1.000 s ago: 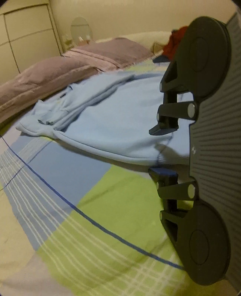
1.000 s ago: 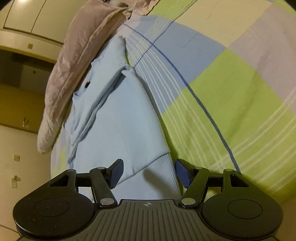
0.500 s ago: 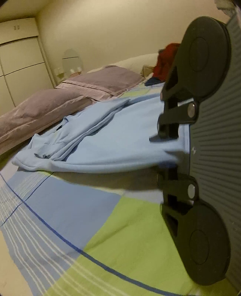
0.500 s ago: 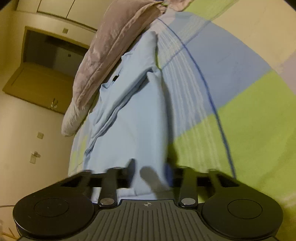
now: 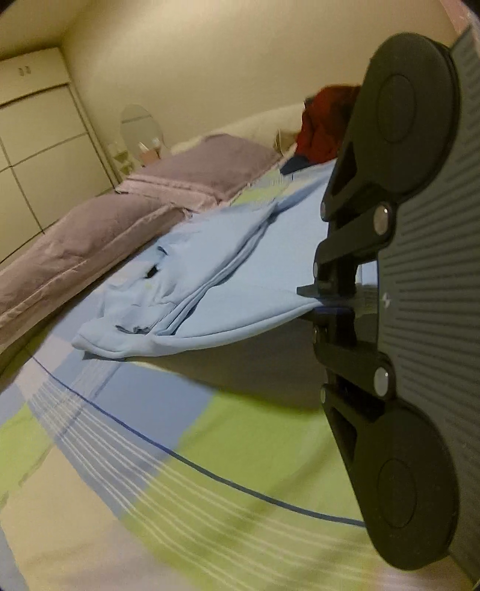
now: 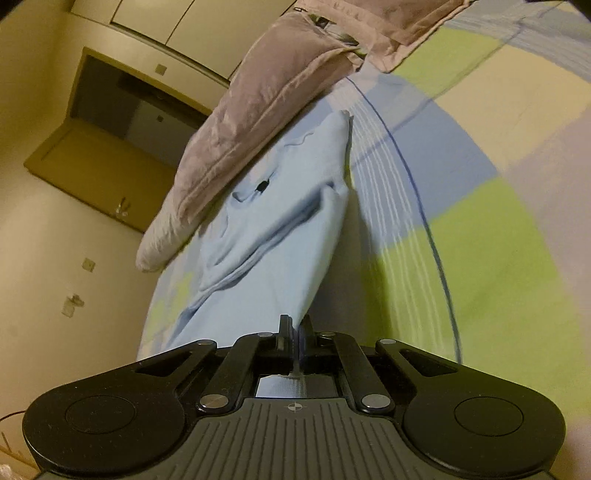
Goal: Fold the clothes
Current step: 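Grasp the sweatshirt side edge with both grippers, then fold the held side edge across the body with both grippers and release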
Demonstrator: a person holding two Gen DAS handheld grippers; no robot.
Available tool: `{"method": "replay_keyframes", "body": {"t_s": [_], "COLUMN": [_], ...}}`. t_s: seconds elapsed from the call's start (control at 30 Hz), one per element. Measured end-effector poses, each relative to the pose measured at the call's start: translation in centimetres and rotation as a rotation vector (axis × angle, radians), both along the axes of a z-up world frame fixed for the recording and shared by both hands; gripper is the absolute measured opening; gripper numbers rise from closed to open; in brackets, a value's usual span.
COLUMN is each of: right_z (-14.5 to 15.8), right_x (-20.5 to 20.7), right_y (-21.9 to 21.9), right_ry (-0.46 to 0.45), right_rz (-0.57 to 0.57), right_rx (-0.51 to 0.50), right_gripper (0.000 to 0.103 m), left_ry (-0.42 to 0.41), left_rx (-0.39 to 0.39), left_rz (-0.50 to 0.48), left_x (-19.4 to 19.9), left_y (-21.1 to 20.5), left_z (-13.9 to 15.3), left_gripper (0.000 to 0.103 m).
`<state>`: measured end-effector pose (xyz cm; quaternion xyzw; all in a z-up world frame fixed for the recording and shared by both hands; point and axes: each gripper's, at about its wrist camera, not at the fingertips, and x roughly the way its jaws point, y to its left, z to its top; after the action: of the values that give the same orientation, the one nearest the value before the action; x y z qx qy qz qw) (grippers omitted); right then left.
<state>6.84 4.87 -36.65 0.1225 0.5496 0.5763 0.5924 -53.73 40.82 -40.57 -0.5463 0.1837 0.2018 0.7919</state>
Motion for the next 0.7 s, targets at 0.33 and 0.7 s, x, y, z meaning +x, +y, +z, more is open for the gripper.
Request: {"method": "replay_keyframes", "body": {"t_s": [0.33, 0.7], "right_z": [-3.0, 0.0], "right_x": [-4.8, -16.3], "right_y": [-6.4, -3.0], "right_ry": [-0.103, -0.615], "right_rz": [-0.049, -0.061], "right_rx": [-0.118, -0.179], "right_gripper": [0.001, 0.003], "left_ry": [0.156, 0.465], "left_rx": [0.044, 0.432], "left_rz": [0.147, 0.159], "left_x": [-3.2, 2.0], "left_y": [-6.2, -15.3], "left_z": [-3.1, 1.0], "left_gripper": [0.005, 0.029]}}
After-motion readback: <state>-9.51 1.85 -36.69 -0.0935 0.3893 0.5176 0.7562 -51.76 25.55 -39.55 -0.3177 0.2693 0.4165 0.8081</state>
